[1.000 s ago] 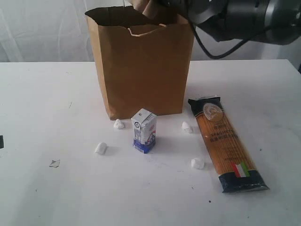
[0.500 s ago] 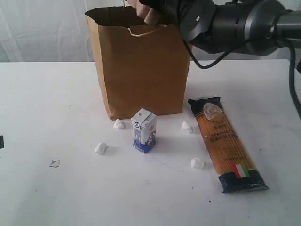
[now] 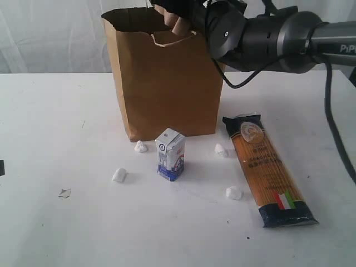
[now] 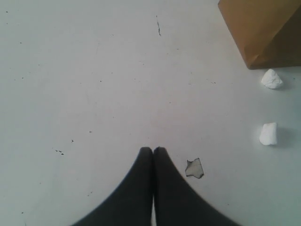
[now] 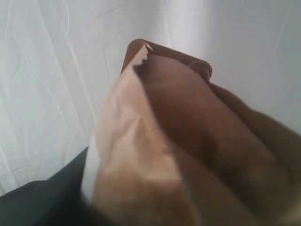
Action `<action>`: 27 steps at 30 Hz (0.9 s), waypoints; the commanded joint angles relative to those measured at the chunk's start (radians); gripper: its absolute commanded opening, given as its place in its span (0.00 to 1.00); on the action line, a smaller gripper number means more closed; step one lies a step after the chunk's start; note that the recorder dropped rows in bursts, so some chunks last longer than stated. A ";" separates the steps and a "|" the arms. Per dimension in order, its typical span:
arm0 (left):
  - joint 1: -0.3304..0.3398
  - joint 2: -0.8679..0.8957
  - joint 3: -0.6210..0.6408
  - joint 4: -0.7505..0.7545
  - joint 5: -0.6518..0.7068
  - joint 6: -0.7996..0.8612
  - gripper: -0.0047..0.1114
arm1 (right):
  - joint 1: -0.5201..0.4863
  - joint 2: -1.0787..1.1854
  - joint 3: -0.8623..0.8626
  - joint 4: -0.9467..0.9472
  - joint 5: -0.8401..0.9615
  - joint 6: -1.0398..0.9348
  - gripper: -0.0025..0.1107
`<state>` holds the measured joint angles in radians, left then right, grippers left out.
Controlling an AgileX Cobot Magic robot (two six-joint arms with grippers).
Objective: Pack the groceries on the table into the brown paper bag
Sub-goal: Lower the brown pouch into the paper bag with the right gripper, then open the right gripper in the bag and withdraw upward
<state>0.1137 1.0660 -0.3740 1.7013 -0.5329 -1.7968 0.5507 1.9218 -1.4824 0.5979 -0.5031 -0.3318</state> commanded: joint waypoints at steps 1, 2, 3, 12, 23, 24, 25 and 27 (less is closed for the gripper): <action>0.001 0.013 0.006 0.006 0.002 0.003 0.04 | -0.006 -0.002 -0.009 -0.015 -0.156 -0.013 0.02; 0.001 0.016 0.006 0.006 0.002 0.003 0.04 | -0.012 -0.002 -0.009 -0.015 -0.154 -0.013 0.02; 0.001 0.018 0.006 0.006 0.002 0.003 0.04 | -0.012 0.001 -0.009 -0.015 -0.148 -0.013 0.02; 0.001 0.023 0.006 0.006 0.002 0.003 0.04 | -0.024 0.059 -0.019 -0.023 -0.173 -0.013 0.02; 0.001 0.025 0.006 0.006 -0.002 0.005 0.04 | -0.022 0.046 -0.022 -0.096 -0.104 -0.013 0.02; 0.001 0.029 0.006 0.006 -0.002 0.007 0.04 | -0.022 0.035 -0.022 -0.098 -0.074 -0.013 0.02; 0.001 0.031 0.006 0.006 -0.002 0.007 0.04 | -0.022 0.024 -0.022 -0.098 -0.027 -0.005 0.02; 0.001 0.042 0.006 0.006 0.003 0.007 0.04 | -0.022 -0.019 -0.022 -0.098 0.156 0.002 0.02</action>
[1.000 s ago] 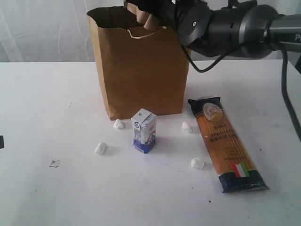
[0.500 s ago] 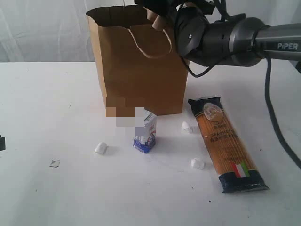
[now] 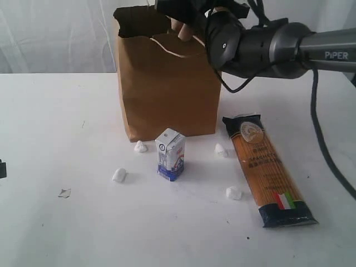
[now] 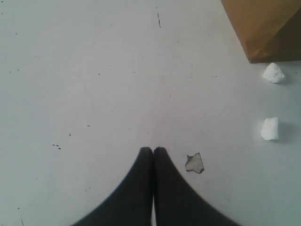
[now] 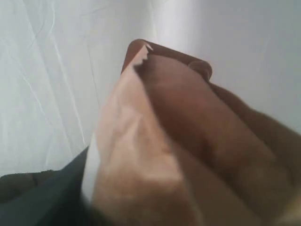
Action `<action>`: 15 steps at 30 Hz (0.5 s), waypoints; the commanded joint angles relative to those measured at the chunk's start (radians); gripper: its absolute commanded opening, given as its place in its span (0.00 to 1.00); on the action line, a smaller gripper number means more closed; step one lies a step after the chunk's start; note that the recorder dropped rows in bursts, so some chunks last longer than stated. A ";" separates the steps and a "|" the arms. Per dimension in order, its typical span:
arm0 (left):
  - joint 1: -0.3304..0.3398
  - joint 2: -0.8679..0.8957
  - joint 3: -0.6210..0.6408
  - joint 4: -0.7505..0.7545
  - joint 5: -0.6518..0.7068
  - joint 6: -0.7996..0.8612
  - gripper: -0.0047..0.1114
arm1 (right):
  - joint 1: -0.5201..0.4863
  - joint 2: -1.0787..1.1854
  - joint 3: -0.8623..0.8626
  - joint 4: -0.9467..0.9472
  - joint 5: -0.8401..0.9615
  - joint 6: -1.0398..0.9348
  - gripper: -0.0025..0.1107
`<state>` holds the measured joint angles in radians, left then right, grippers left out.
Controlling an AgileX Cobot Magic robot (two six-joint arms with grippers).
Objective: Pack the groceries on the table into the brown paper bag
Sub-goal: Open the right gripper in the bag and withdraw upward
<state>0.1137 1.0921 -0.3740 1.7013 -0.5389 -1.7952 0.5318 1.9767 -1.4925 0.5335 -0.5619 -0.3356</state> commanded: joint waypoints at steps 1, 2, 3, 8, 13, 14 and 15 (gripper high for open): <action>0.001 0.020 0.006 0.006 0.011 0.005 0.04 | -0.003 -0.087 -0.012 -0.033 0.280 0.006 0.02; 0.001 0.029 0.006 0.006 0.011 0.005 0.04 | -0.003 -0.104 -0.012 -0.033 0.357 0.009 0.02; 0.001 0.034 0.006 0.006 0.011 0.005 0.04 | -0.003 -0.109 -0.012 -0.033 0.382 0.021 0.02; 0.001 0.049 0.006 0.005 0.011 0.005 0.04 | -0.003 -0.119 -0.012 -0.033 0.463 0.199 0.02; 0.001 0.054 0.006 0.005 0.011 0.005 0.04 | -0.003 -0.122 -0.012 -0.033 0.588 0.221 0.02; 0.001 0.060 0.006 0.002 0.011 0.005 0.04 | -0.003 -0.129 -0.013 -0.036 0.590 0.221 0.02; 0.001 0.062 0.006 -0.005 0.011 0.005 0.04 | -0.003 -0.140 -0.013 -0.038 0.581 0.197 0.02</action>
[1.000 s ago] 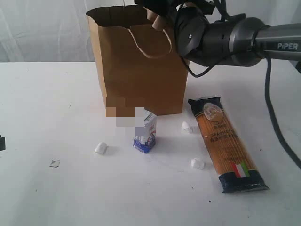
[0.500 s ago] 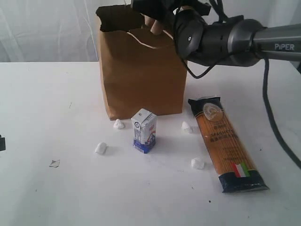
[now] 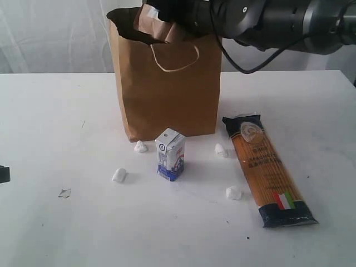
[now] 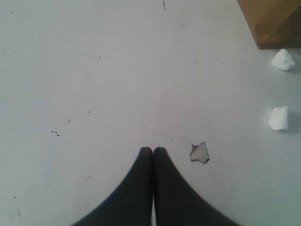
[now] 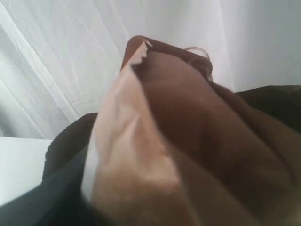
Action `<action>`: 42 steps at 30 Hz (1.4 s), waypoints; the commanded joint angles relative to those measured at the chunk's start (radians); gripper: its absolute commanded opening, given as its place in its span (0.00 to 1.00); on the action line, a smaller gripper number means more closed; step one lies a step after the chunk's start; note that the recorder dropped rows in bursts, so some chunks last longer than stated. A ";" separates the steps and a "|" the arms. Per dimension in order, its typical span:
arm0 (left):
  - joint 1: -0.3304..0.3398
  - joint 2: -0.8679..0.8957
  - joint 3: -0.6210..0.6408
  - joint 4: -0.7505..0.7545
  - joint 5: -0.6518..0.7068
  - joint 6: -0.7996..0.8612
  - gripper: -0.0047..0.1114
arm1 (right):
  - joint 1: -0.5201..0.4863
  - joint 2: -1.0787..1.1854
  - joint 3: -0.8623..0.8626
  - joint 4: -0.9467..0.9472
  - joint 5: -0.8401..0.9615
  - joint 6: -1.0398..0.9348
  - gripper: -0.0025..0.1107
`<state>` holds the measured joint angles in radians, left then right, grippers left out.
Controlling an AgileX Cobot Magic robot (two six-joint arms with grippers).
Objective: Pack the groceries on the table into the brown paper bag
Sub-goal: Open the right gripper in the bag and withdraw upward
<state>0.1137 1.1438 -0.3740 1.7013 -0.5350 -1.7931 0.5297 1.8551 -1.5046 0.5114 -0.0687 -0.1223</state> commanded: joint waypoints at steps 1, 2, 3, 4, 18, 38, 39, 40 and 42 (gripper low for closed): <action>0.001 0.015 0.006 -0.010 0.007 0.003 0.04 | -0.001 -0.025 -0.002 -0.016 0.086 -0.035 0.02; 0.001 0.017 0.006 -0.012 0.007 0.003 0.04 | -0.001 -0.037 -0.010 -0.016 0.086 -0.068 0.02; 0.001 0.019 0.006 -0.014 0.007 0.003 0.04 | -0.001 -0.045 -0.015 -0.016 0.086 -0.092 0.02; 0.001 0.022 0.006 -0.014 0.007 0.003 0.04 | -0.001 -0.052 -0.020 -0.016 0.089 -0.111 0.02; 0.001 0.037 0.006 -0.040 0.004 0.018 0.04 | -0.003 -0.062 -0.043 -0.020 0.178 -0.143 0.02; 0.001 0.041 0.006 -0.041 -0.013 0.020 0.04 | -0.003 -0.020 -0.043 -0.020 -0.072 -0.194 0.56; 0.001 0.045 0.006 -0.045 -0.013 0.020 0.04 | -0.003 -0.020 -0.043 -0.020 -0.062 -0.194 0.56; 0.001 0.045 0.006 -0.045 -0.013 0.020 0.04 | -0.003 -0.020 -0.043 -0.020 -0.060 -0.194 0.56; 0.001 0.045 0.006 -0.045 -0.013 0.022 0.04 | -0.003 -0.018 -0.043 -0.020 -0.060 -0.194 0.56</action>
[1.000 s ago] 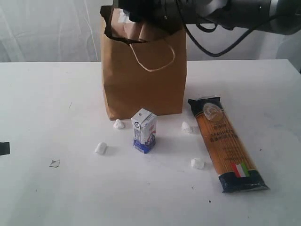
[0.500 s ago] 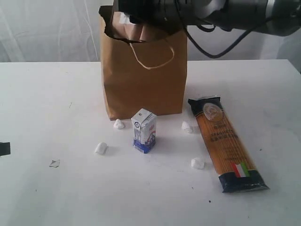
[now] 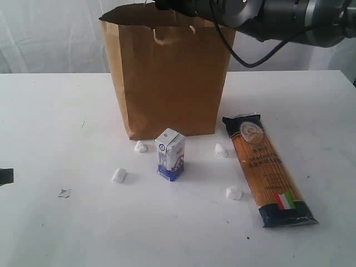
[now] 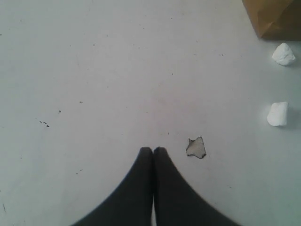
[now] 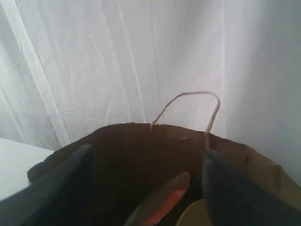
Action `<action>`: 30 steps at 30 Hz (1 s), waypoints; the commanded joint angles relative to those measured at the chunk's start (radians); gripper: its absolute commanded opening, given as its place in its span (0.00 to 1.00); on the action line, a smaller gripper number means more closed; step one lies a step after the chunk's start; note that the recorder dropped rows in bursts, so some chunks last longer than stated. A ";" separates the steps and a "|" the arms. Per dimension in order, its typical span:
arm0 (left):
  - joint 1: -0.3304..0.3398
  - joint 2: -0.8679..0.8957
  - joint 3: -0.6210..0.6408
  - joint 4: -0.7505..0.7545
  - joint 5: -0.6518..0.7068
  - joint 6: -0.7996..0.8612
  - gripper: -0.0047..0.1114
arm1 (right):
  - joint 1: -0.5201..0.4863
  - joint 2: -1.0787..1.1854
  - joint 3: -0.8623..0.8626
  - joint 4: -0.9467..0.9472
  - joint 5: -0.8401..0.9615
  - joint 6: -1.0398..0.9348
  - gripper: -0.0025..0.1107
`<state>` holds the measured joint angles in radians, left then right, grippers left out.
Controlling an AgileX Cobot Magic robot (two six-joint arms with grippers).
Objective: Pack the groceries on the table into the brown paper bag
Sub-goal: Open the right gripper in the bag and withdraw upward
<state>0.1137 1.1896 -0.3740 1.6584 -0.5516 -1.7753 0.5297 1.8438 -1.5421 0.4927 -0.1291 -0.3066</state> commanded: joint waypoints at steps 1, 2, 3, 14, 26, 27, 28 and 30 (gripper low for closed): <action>0.001 0.000 0.006 -0.004 0.004 0.005 0.04 | -0.003 -0.007 -0.006 -0.001 0.001 -0.010 0.56; 0.001 0.000 0.006 -0.004 0.004 0.005 0.04 | -0.003 -0.007 -0.006 -0.001 0.001 -0.010 0.56; 0.001 0.000 0.006 -0.004 0.004 0.005 0.04 | -0.003 -0.009 -0.006 -0.001 0.001 -0.010 0.56; 0.001 0.000 0.006 -0.082 -0.036 0.022 0.04 | -0.018 -0.089 -0.004 -0.001 0.203 -0.210 0.12; 0.003 -0.025 -0.062 -0.141 0.259 0.019 0.04 | -0.162 -0.164 -0.004 -0.124 0.562 -0.134 0.02; 0.003 -0.044 -0.070 -0.141 0.292 0.009 0.04 | -0.173 -0.178 -0.004 -0.129 0.571 -0.134 0.02; 0.003 -0.064 -0.079 -0.141 0.315 -0.010 0.04 | -0.182 -0.195 -0.004 -0.133 0.582 -0.134 0.02; 0.003 -0.127 -0.093 -0.145 0.364 -0.061 0.04 | -0.197 -0.232 -0.004 -0.154 0.609 -0.134 0.02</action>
<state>0.1137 1.1322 -0.4463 1.5191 -0.2703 -1.7795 0.3561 1.6659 -1.5421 0.3711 0.4489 -0.4516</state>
